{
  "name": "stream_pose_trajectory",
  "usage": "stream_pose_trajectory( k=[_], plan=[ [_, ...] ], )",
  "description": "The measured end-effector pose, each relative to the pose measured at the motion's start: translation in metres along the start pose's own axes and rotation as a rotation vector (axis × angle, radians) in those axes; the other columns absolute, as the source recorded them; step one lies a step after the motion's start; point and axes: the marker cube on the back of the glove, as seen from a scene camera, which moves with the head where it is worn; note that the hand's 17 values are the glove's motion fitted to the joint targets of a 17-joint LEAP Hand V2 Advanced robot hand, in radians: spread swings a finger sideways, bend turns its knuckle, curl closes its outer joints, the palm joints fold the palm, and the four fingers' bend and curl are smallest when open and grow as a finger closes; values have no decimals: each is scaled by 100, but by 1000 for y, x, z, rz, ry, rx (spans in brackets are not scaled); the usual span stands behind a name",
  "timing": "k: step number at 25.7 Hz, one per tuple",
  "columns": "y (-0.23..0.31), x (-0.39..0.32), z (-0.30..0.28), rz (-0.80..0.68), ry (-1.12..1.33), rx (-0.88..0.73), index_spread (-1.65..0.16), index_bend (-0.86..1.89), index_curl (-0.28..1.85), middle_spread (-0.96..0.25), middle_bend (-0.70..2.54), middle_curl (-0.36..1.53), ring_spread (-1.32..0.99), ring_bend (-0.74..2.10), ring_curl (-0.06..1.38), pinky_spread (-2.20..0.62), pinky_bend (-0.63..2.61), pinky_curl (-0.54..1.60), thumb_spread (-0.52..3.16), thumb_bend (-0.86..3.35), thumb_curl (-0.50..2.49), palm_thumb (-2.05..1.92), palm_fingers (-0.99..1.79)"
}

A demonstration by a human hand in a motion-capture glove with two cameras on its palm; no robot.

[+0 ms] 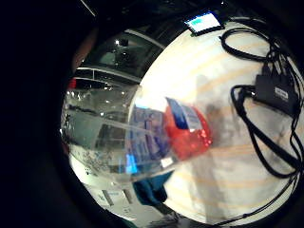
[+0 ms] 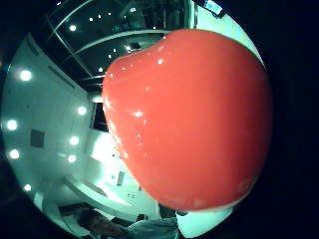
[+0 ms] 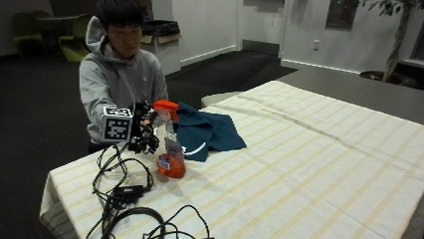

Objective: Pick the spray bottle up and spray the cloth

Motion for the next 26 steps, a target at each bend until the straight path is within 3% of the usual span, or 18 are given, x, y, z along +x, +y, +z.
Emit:
stream_pose_trajectory(
  k=[9,13,20,26],
  plan=[
    [-17,3,9,28,-100,2,-25,10,16,7,31,36,6,39,27,24,57,35,89,-3,37,79,16],
    [-25,3,11,46,-132,-6,-25,13,17,3,33,36,3,44,28,23,53,33,87,-2,38,82,33],
    [-53,-5,14,6,-84,-22,-24,33,26,-5,42,38,-7,51,29,11,33,27,82,2,42,95,102],
    [-46,-4,22,-54,-35,-46,-22,33,35,-9,48,43,-13,52,35,-4,32,30,63,1,50,101,126]
  ],
)
